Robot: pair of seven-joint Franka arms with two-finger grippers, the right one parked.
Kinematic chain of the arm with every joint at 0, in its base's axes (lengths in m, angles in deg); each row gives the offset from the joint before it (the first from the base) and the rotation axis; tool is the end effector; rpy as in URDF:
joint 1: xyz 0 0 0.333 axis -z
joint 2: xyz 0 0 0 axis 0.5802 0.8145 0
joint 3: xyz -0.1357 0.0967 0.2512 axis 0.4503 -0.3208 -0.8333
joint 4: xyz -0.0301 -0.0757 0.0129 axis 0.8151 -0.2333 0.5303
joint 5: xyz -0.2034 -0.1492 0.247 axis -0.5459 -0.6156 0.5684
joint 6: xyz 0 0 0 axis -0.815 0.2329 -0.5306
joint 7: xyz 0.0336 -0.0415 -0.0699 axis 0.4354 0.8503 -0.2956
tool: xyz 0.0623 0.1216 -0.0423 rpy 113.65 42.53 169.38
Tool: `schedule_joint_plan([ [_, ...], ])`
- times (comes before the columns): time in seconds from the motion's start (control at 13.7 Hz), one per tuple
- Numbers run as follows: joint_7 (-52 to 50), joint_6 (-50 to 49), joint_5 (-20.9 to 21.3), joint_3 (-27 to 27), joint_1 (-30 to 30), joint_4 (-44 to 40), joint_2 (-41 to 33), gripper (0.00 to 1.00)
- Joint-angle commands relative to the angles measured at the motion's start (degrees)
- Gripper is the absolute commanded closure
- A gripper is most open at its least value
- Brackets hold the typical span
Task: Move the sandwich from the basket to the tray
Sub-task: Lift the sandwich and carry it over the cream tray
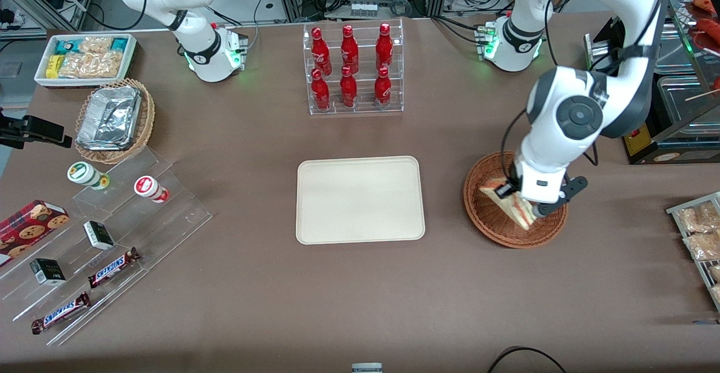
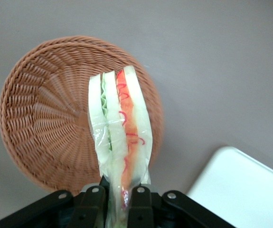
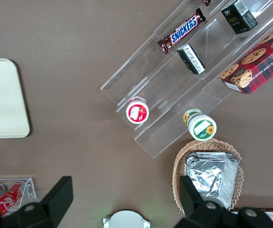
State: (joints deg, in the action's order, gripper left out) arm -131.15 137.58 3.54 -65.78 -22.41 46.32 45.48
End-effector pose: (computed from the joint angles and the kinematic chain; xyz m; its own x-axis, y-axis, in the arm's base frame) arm 0.5379 -0.1954 0.3866 0.8644 0.5026 0.0137 0.5028 -0.8640 -0.0277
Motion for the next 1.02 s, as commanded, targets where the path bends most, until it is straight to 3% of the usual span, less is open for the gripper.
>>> schedule_joint_plan([
  [0.0,-1.42,-6.11,-0.66,-0.22,6.17,-12.89,6.97,1.00],
  [0.07,-1.77,-6.03,-2.67,-0.13,7.76,-15.18,9.16,1.00],
  [0.44,-0.89,-4.71,-2.69,-0.22,17.69,-24.68,19.35,1.00],
  [0.66,-0.11,2.39,-2.60,-0.22,22.08,-25.40,23.93,1.00],
  [0.95,4.12,5.83,1.17,-0.31,25.70,-25.31,28.77,1.00],
])
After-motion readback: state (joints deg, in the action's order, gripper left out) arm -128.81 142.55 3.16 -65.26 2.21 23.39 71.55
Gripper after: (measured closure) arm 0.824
